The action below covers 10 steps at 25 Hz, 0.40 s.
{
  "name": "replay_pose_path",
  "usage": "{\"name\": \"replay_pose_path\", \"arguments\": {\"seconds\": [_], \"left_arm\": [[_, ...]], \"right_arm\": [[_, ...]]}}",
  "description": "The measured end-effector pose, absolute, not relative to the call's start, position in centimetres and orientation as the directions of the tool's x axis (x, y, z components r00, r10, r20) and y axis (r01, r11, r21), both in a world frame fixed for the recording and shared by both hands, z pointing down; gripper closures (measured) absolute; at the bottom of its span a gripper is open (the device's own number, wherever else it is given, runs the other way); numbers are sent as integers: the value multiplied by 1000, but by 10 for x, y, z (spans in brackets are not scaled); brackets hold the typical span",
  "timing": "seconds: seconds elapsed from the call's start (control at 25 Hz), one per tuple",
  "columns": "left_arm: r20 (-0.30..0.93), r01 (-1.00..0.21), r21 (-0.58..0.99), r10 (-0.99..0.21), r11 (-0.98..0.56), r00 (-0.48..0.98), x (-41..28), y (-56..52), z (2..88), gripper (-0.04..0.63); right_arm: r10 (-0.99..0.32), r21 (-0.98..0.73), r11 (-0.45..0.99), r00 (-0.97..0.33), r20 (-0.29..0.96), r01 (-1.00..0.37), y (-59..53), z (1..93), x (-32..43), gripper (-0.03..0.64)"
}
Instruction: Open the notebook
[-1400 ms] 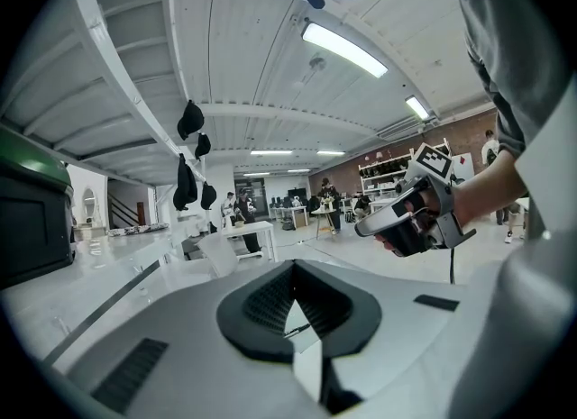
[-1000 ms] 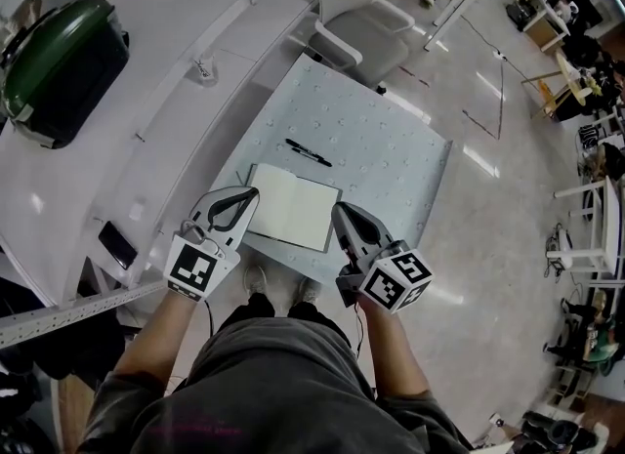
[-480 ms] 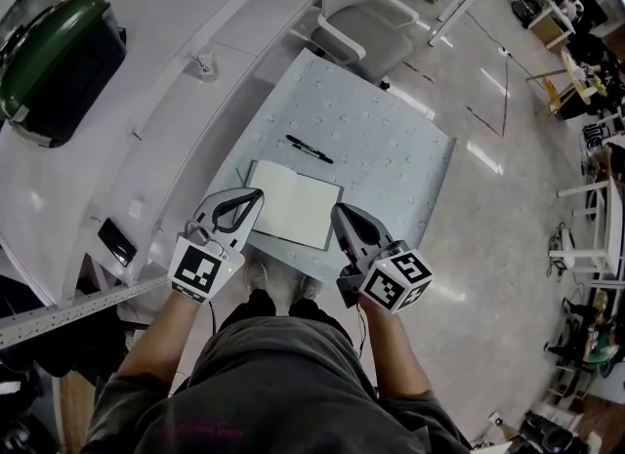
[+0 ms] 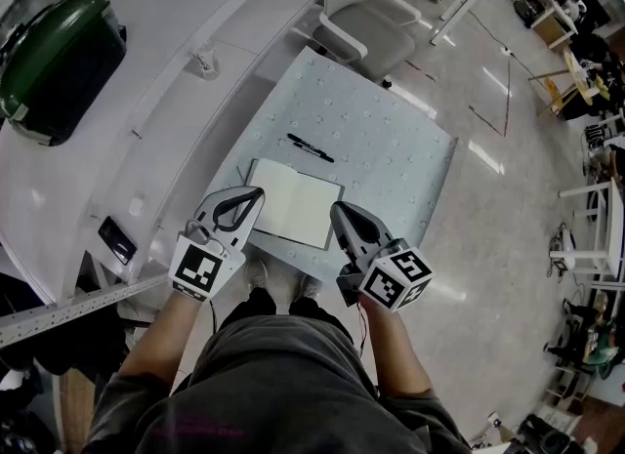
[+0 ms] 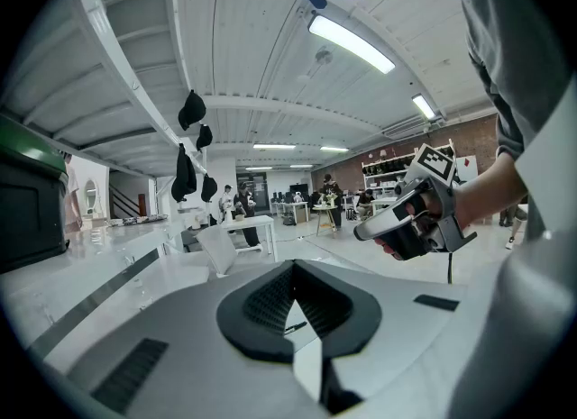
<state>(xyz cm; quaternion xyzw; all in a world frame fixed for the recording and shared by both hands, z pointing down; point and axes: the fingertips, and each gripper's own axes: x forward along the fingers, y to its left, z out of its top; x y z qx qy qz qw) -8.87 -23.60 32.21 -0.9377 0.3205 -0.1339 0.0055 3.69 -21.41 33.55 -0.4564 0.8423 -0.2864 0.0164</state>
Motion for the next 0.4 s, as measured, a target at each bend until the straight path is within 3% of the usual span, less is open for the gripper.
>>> {"name": "replay_pose_path", "arguments": {"seconds": [0.4], "left_arm": [[245, -614, -89, -615, -784, 750, -91, -239, 325, 594]], "right_arm": [[-767, -496, 430, -595, 242, -755, -218, 340, 34, 615]]}}
